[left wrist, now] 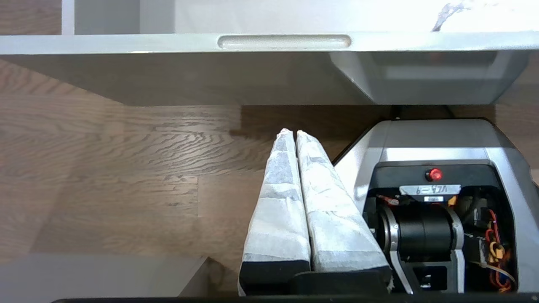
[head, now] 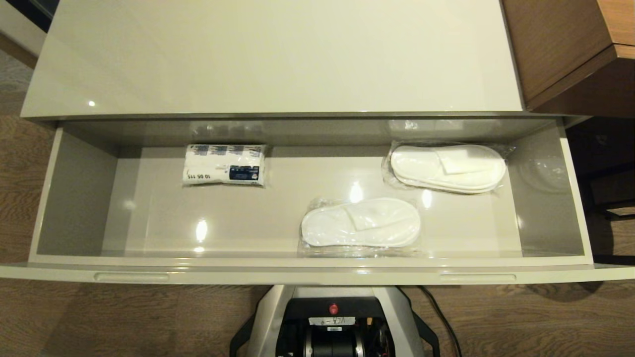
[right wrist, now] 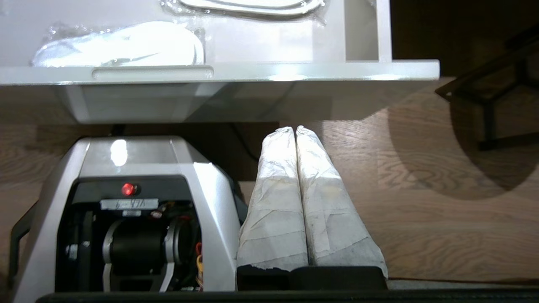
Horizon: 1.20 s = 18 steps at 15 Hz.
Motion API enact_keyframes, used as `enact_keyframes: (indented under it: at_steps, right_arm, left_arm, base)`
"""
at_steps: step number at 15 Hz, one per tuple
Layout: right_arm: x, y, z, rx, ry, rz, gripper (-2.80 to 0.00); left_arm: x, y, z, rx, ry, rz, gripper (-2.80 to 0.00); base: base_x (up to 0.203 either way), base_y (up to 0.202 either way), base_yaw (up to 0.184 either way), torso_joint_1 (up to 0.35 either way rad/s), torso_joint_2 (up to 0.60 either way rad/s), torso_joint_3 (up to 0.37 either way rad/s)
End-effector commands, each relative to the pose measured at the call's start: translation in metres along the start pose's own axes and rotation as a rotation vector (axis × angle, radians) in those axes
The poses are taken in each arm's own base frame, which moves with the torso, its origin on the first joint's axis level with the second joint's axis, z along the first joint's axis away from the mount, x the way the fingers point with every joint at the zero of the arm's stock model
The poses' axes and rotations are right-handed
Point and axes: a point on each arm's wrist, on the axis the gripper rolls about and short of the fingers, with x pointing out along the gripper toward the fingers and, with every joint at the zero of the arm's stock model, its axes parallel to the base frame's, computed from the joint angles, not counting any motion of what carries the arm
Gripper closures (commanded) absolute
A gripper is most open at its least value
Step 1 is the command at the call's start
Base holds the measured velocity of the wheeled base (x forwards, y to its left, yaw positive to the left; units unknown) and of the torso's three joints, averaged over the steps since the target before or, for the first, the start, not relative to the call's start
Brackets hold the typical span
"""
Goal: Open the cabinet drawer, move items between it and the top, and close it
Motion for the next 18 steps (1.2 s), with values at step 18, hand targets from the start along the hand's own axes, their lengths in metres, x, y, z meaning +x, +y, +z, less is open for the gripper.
enact_keyframes:
  at_steps: [18]
  right_arm:
    - [0.0002, 0.0000, -0.0003, -0.001, 0.002, 0.000, 0.00]
  left_arm:
    - [0.0001, 0.0001, 0.0000, 0.000, 0.001, 0.000, 0.00]
  base:
    - [0.000, 0.000, 0.000, 0.000, 0.00, 0.000]
